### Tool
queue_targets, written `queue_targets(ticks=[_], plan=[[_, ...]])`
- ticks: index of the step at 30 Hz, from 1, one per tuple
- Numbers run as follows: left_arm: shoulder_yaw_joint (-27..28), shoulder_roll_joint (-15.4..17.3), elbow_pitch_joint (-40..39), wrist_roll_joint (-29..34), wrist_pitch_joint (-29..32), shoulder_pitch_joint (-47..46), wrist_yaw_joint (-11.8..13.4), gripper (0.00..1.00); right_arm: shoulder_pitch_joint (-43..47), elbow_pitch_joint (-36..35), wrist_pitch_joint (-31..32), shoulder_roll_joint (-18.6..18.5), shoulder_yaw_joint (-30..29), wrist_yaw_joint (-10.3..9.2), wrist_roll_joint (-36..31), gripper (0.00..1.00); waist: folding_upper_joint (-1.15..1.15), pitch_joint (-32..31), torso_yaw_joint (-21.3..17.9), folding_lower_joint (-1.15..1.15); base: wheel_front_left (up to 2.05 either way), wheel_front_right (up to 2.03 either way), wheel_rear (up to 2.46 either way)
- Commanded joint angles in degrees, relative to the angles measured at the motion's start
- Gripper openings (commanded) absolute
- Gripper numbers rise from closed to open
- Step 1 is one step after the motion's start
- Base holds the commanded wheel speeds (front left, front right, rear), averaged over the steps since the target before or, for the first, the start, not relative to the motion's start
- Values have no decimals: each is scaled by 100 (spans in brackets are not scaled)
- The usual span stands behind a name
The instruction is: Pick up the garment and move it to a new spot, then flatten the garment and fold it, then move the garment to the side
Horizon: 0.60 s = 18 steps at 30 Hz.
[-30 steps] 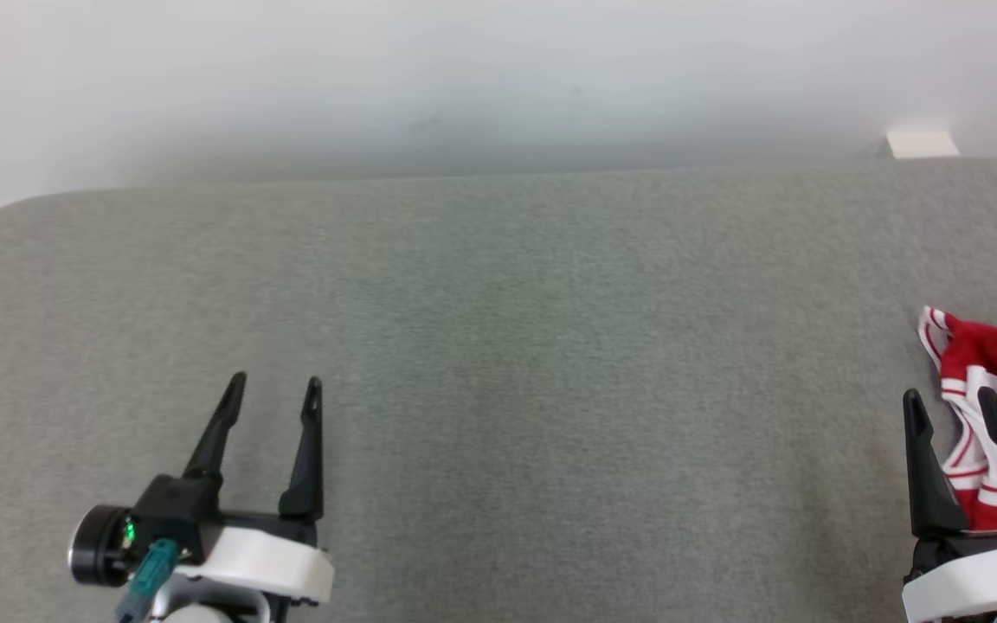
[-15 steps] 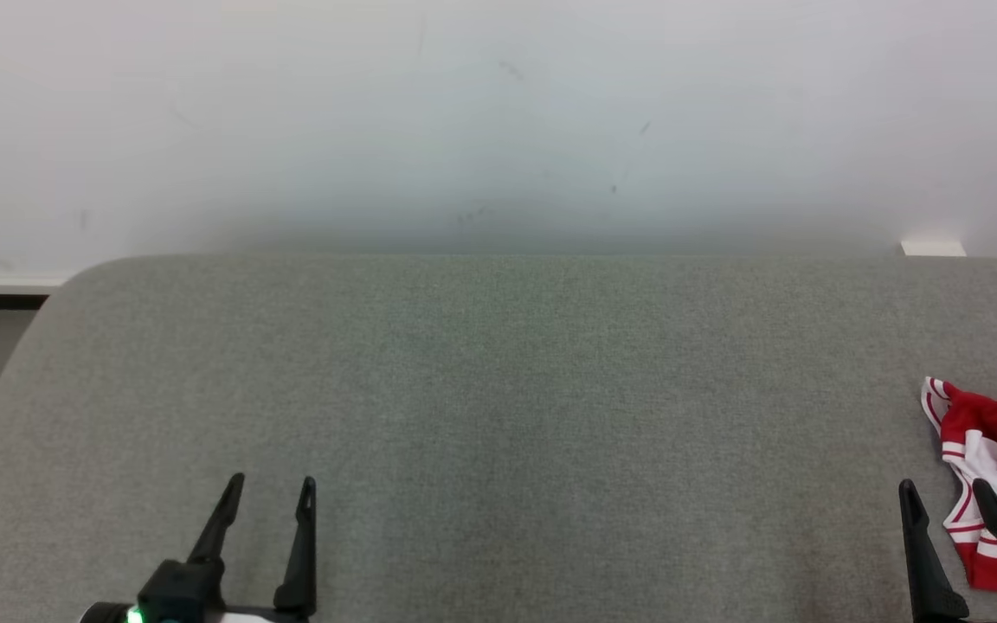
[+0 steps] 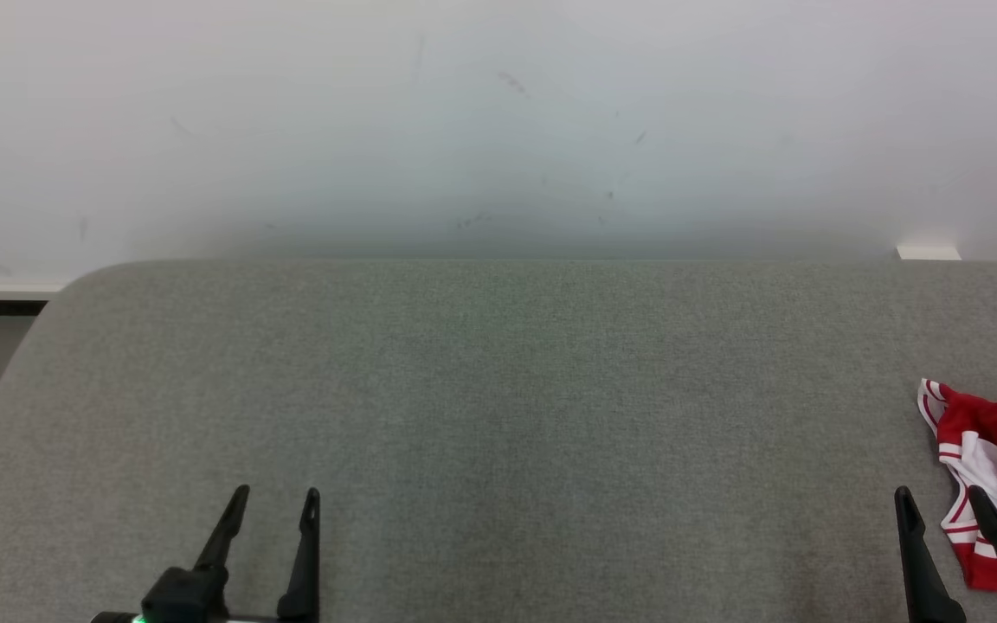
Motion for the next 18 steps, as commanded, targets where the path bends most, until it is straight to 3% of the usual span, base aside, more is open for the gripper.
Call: queue_targets(ticks=[1,15,16,18], plan=[[5,49,24,-17,5,-18,15,100,37,15,-32,14,10,-16,38,100,0,8,4,1,0,0,0],[-17,61,63,-45,3,-98,38,100,6,75,-94,14,62,-16,20,100,0,9,30,1,0,0,0],[-21,7,52,-32,1,-50,22,0,-3,73,-73,3,62,0,23,0,0,9,30,1,0,0,0],[-46,-41,133,-43,1,8,13,0,8,172,-69,16,73,1,33,0,0,9,30,1,0,0,0]])
